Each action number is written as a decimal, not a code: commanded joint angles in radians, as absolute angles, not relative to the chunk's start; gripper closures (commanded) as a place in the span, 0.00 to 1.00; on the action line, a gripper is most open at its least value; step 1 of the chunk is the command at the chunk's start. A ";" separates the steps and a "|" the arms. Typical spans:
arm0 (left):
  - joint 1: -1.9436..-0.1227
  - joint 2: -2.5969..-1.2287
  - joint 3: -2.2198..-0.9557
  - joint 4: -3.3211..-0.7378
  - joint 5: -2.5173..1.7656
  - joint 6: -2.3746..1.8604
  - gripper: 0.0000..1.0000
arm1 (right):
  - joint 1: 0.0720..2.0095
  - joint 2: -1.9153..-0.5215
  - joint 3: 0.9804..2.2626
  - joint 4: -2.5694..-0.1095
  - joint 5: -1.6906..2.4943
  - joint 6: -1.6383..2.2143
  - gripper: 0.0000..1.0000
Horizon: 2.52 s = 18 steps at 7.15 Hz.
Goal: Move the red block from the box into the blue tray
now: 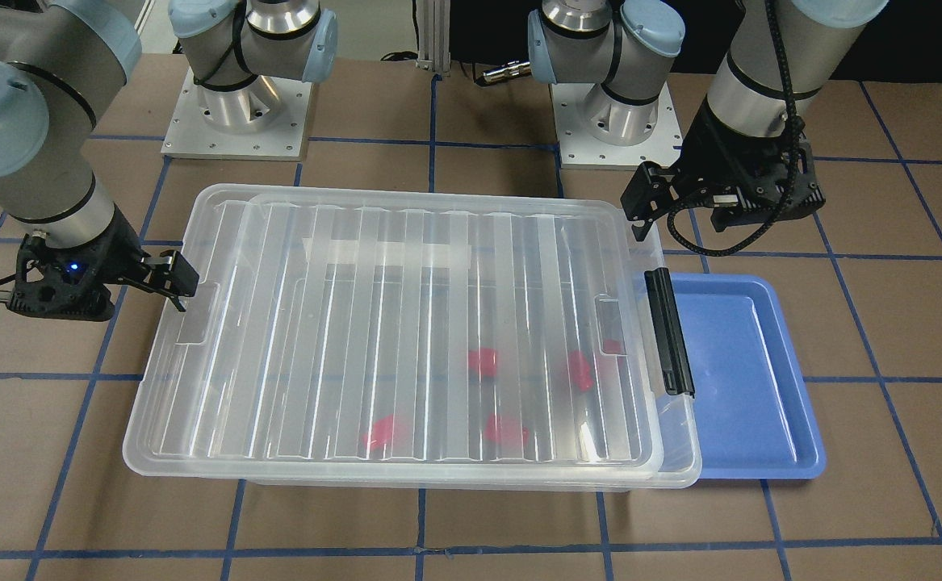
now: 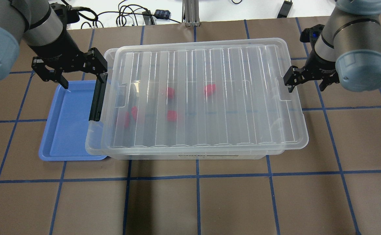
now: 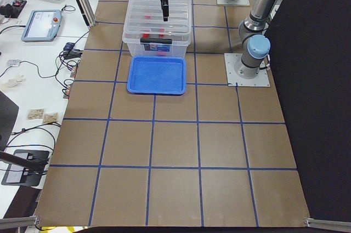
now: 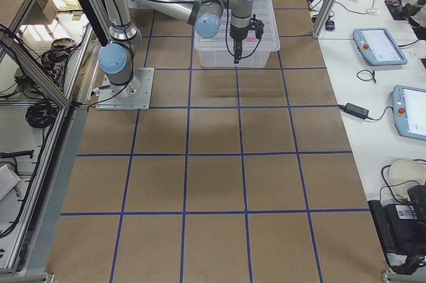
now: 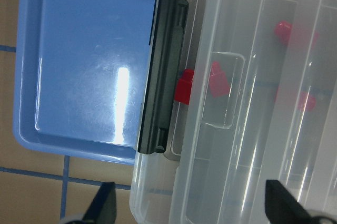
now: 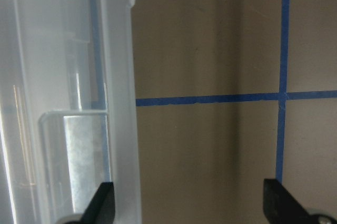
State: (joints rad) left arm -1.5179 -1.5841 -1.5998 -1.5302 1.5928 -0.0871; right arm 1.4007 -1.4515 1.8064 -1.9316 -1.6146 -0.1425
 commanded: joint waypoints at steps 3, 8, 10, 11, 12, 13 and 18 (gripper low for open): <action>-1.519 -1.592 -1.600 -1.526 1.600 -0.086 0.00 | 1.355 -1.453 1.805 -1.934 -1.621 -0.210 0.00; -1.519 -1.598 -1.600 -1.525 1.592 -0.086 0.00 | 1.229 -1.453 1.802 -1.934 -1.618 -0.365 0.00; -1.520 -1.594 -1.601 -1.526 1.598 -0.086 0.00 | 1.198 -1.451 1.804 -1.963 -1.620 -0.417 0.00; -1.520 -1.597 -1.600 -1.525 1.592 -0.084 0.00 | 1.178 -1.451 1.804 -1.974 -1.618 -0.435 0.00; -1.516 -1.597 -1.600 -1.529 1.595 -0.084 0.00 | 1.152 -1.453 1.804 -1.976 -1.614 -0.437 0.00; -1.508 -1.598 -1.591 -1.535 1.598 -0.084 0.00 | 1.137 -1.451 1.804 -1.980 -1.614 -0.455 0.00; -1.541 -1.650 -1.609 -1.484 1.592 -0.127 0.00 | 1.072 -1.442 1.796 -1.983 -1.612 -0.528 0.00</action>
State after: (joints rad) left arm -1.5142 -1.6261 -1.6002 -1.5033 1.5916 -0.1059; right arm 1.0856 -1.4456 1.7976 -1.9833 -1.6112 -0.5161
